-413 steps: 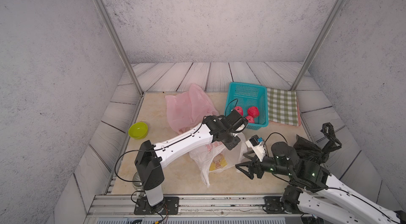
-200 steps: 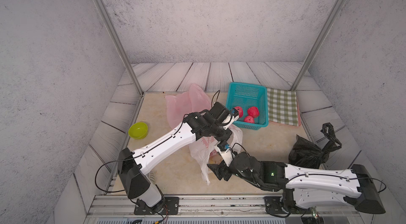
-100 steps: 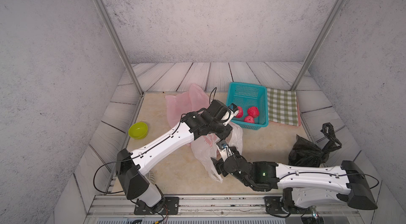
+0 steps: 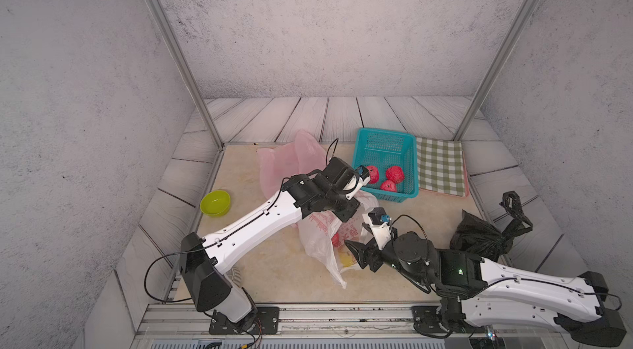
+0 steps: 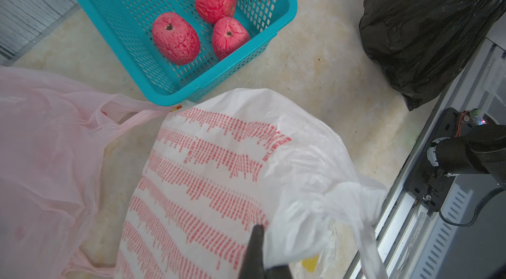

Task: Untie the knot of a plastic bag & take out the apple
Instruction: Pick up the apple from the plastic bag.

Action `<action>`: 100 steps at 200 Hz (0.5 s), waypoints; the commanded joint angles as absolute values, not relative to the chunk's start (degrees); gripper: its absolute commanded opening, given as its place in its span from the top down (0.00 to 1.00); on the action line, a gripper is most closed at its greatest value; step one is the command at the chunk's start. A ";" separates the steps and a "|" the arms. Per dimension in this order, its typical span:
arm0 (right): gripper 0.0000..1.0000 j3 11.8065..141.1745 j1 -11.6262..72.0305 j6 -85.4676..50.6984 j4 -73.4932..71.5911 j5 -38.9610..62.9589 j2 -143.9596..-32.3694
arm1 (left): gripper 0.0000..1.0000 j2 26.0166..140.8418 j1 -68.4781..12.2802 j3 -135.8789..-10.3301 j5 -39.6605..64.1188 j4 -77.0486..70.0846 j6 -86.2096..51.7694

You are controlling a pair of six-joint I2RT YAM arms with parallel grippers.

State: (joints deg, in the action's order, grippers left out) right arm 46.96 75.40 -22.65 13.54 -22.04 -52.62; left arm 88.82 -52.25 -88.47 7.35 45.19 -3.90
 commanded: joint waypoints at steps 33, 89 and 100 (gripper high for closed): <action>0.53 47.59 75.60 -22.69 10.46 -16.00 -57.45 | 1.00 88.88 -52.33 -87.97 7.30 46.57 -3.14; 1.00 47.26 75.59 -26.23 10.38 -23.05 -60.86 | 1.00 91.29 -52.36 -89.15 7.76 48.76 -2.89; 1.00 46.77 75.60 -27.16 11.08 -26.55 -60.91 | 1.00 92.43 -52.31 -89.82 7.73 49.95 -2.80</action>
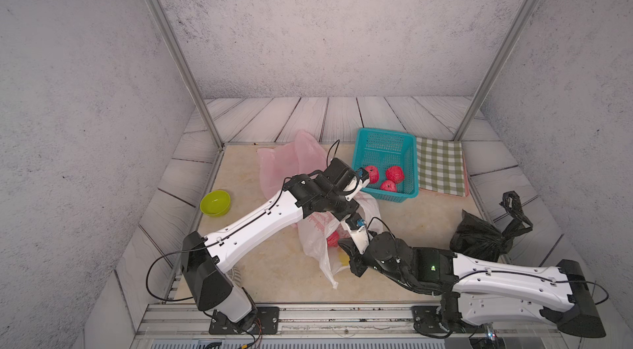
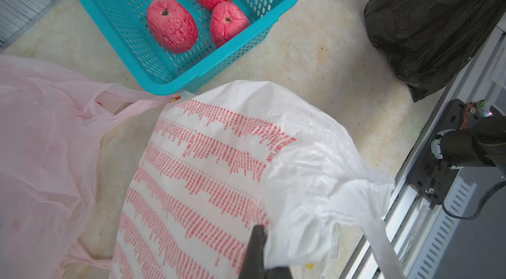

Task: Untie the knot of a plastic bag & take out the apple
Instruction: Pick up the apple from the plastic bag.

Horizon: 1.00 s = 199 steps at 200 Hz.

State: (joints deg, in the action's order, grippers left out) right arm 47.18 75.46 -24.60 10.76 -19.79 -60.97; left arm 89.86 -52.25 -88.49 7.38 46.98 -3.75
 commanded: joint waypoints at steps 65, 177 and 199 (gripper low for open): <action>0.99 38.98 75.59 -29.36 2.63 -31.60 -62.66 | 1.00 95.81 -52.37 -91.76 11.26 52.82 -1.85; 0.55 41.86 75.59 -28.29 0.38 -29.97 -71.99 | 1.00 92.70 -52.31 -89.85 9.41 50.17 -2.50; 0.53 40.21 75.61 -29.64 -1.36 -30.03 -72.81 | 1.00 92.81 -52.23 -90.17 8.98 50.45 -2.59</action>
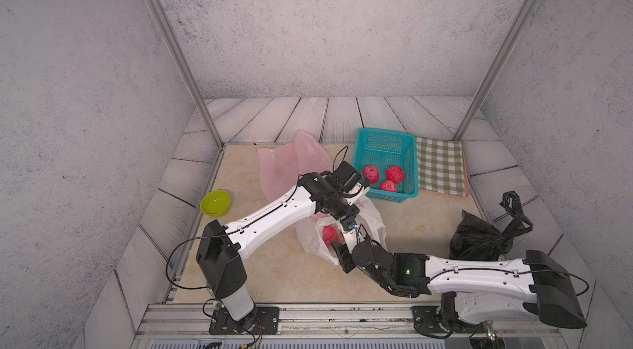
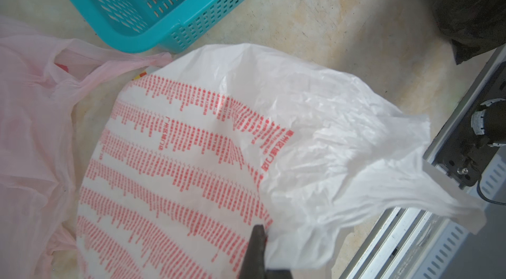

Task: Untie the knot of a plastic bag & take out the apple
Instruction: Pick up the apple from the plastic bag.

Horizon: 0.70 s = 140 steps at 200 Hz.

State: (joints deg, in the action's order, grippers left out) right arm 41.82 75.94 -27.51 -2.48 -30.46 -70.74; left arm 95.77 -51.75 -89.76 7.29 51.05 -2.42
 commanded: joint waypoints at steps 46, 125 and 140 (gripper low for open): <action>0.53 38.67 75.61 -30.67 -3.16 -30.15 -74.77 | 1.00 91.73 -52.26 -89.56 8.40 49.57 -2.78; 0.55 34.09 75.59 -33.44 -4.50 -31.38 -72.88 | 1.00 91.73 -51.91 -89.64 6.44 50.00 -3.03; 0.55 33.02 75.65 -33.66 -4.48 -31.93 -71.46 | 1.00 91.82 -51.82 -89.82 6.55 50.17 -3.06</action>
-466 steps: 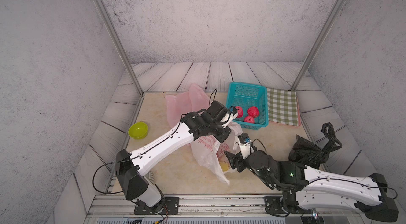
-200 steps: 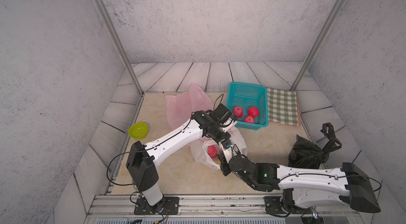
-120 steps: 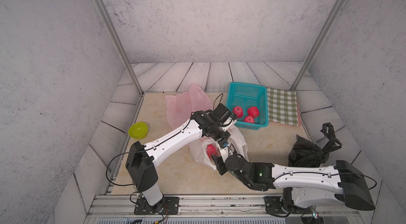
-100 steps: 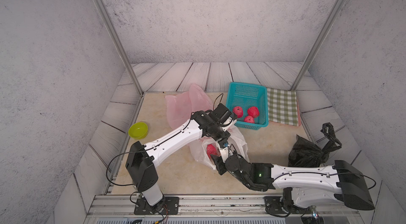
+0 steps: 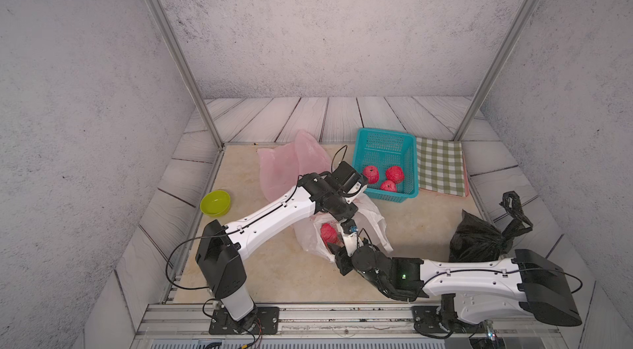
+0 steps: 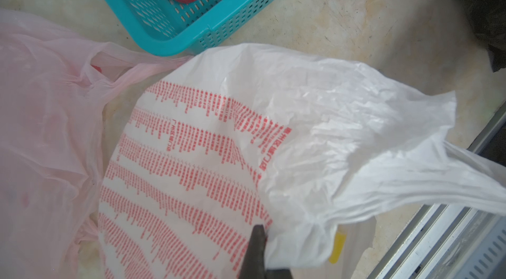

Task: Untie the knot of a plastic bag & take out the apple
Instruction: Pick up the apple from the plastic bag.

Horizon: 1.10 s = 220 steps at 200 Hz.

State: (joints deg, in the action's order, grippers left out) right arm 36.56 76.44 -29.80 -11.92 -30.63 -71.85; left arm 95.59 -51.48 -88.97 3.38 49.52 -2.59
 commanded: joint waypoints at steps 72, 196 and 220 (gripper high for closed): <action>0.55 32.94 75.65 -32.16 -3.20 -34.48 -69.51 | 1.00 90.46 -51.02 -89.04 13.27 47.97 -3.38; 0.47 36.39 72.51 -29.70 -14.15 -27.32 -82.64 | 1.00 89.03 -49.24 -88.98 14.25 47.51 -4.13; 0.47 37.22 72.09 -29.71 -14.62 -26.57 -85.00 | 1.00 88.60 -48.93 -88.58 16.38 46.66 -4.39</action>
